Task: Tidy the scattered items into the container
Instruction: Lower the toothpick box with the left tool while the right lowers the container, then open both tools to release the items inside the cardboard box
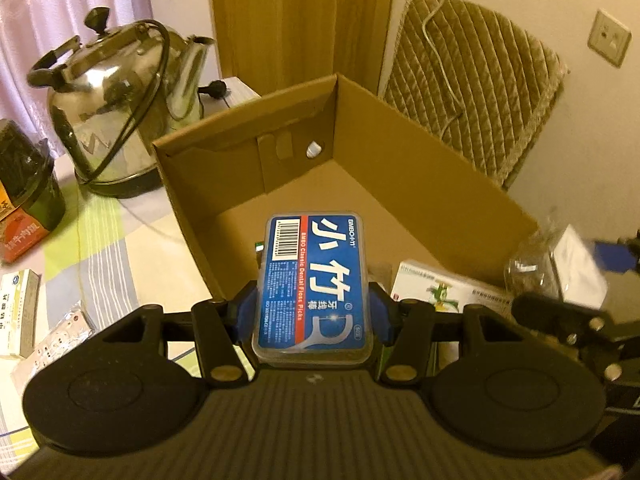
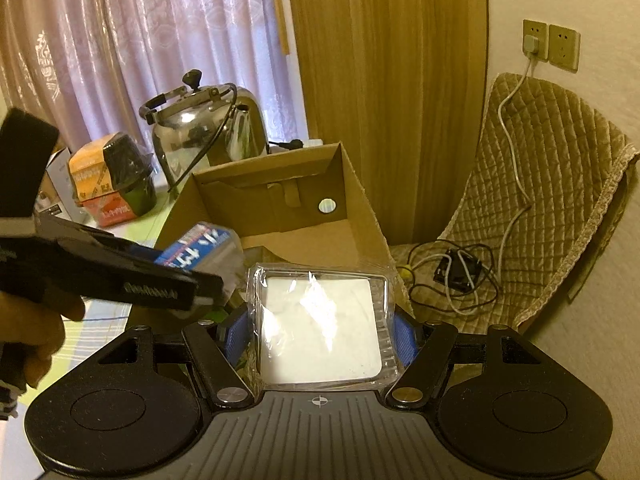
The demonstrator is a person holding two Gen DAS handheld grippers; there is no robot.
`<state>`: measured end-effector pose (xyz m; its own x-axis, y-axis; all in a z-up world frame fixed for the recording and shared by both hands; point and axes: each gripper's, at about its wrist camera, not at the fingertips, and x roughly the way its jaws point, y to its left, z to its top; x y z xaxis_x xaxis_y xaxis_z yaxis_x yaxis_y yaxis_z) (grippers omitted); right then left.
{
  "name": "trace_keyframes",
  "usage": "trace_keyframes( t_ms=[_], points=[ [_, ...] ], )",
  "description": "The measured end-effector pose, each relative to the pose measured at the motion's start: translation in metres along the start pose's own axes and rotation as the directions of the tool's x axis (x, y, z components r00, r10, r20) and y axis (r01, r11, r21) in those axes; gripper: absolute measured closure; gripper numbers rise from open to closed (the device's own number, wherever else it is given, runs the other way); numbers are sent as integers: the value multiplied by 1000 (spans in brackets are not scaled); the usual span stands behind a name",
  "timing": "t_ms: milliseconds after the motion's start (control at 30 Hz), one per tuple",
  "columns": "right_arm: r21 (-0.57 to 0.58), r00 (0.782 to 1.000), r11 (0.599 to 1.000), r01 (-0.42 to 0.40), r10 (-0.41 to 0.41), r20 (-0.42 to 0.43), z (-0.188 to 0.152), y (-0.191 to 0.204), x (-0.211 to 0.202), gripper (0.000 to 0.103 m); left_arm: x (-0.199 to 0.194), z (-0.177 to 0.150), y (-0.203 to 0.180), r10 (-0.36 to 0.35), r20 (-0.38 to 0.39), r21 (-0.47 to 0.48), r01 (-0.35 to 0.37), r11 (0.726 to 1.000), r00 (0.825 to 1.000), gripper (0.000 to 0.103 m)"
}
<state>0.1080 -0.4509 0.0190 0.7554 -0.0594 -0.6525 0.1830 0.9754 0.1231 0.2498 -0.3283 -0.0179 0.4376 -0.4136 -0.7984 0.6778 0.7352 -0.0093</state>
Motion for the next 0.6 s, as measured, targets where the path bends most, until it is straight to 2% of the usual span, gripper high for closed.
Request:
trace_keyframes(
  t_ms=[133, 200, 433, 600],
  points=[
    [-8, 1000, 1000, -2, 2, -2, -1, 2, 3, 31, 9, -5, -4, -29, -46, 11, 30, 999, 999, 51],
    [-13, 1000, 1000, -2, 2, -1, -2, 3, 3, 31, 9, -8, -7, -21, -39, 34, 22, 999, 999, 51],
    [-17, 1000, 1000, 2, -2, -4, -3, 4, 3, 31, 2, -7, -2, -27, -13, -1, 27, 1000, 1000, 42],
    [-18, 1000, 1000, 2, -2, -6, -2, 6, 4, 31, -5, -4, 0, -30, -1, -5, 30, 1000, 1000, 42]
  ],
)
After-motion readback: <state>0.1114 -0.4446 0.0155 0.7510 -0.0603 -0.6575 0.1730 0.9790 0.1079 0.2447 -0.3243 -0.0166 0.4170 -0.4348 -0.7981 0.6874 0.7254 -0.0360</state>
